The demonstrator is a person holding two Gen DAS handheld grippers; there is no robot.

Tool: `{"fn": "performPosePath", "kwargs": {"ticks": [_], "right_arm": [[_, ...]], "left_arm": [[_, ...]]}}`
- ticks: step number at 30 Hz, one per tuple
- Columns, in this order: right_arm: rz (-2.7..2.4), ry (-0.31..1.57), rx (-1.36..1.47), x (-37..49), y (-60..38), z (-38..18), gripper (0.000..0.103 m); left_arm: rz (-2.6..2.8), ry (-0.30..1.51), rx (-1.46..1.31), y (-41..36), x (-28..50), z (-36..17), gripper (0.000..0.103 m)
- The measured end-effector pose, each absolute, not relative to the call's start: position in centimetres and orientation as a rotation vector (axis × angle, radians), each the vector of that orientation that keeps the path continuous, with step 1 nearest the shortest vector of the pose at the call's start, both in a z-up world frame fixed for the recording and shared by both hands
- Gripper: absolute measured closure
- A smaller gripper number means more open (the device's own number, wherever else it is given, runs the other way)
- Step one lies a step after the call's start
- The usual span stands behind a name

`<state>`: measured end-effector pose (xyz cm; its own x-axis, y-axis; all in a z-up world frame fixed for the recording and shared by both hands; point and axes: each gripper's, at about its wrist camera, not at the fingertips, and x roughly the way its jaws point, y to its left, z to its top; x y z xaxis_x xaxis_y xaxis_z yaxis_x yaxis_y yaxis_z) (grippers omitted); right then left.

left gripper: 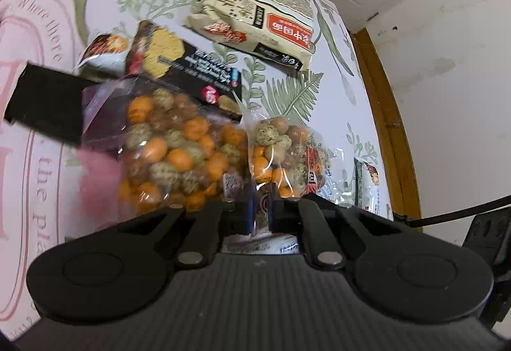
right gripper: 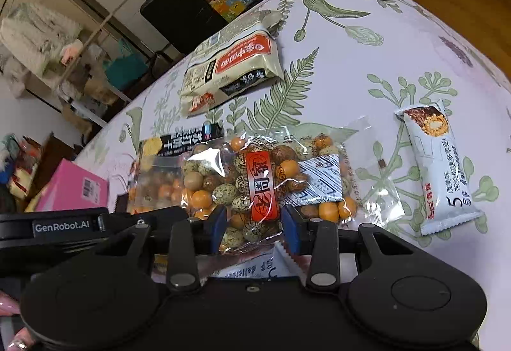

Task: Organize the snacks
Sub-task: 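Grasp the clear bag of coated peanuts with the left gripper, then carry the peanut bag into the pink box and open the left gripper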

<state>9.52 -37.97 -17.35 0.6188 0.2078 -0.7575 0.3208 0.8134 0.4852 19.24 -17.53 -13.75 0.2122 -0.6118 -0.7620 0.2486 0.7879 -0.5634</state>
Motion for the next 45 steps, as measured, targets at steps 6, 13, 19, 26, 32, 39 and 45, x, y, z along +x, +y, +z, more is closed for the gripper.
{"fn": "performPosePath", "kwargs": {"ticks": [6,13,19,26,32,39,45], "right_arm": [[-0.123,0.940,0.796,6.9,-38.2,-17.7,0.029],[-0.171,0.866,1.038,6.3,-39.6,-20.6,0.025],[-0.278,0.758,1.113,6.0,-37.4,-21.2,0.041],[-0.217,0.738,0.945,5.5,-35.9,-18.2,0.065],[-0.167,0.765,0.779,5.1,-34.0,-15.1,0.066],[-0.095,0.811,0.671,4.4,-31.6,-12.3,0.066],[-0.030,0.832,0.648,3.4,-29.1,-10.1,0.068]], "left_arm": [[-0.595,1.216,-0.388,-16.1,17.9,-13.4,0.103],[-0.604,1.252,-0.433,-15.6,16.7,-13.5,0.103],[-0.595,1.283,-0.406,-15.1,15.6,-13.3,0.103],[-0.623,1.260,-0.361,-13.7,14.6,-12.3,0.102],[-0.662,1.253,-0.356,-12.2,12.7,-11.1,0.102],[-0.699,1.236,-0.347,-9.4,10.6,-9.2,0.101],[-0.695,1.213,-0.336,-6.2,8.8,-7.4,0.101]]}}
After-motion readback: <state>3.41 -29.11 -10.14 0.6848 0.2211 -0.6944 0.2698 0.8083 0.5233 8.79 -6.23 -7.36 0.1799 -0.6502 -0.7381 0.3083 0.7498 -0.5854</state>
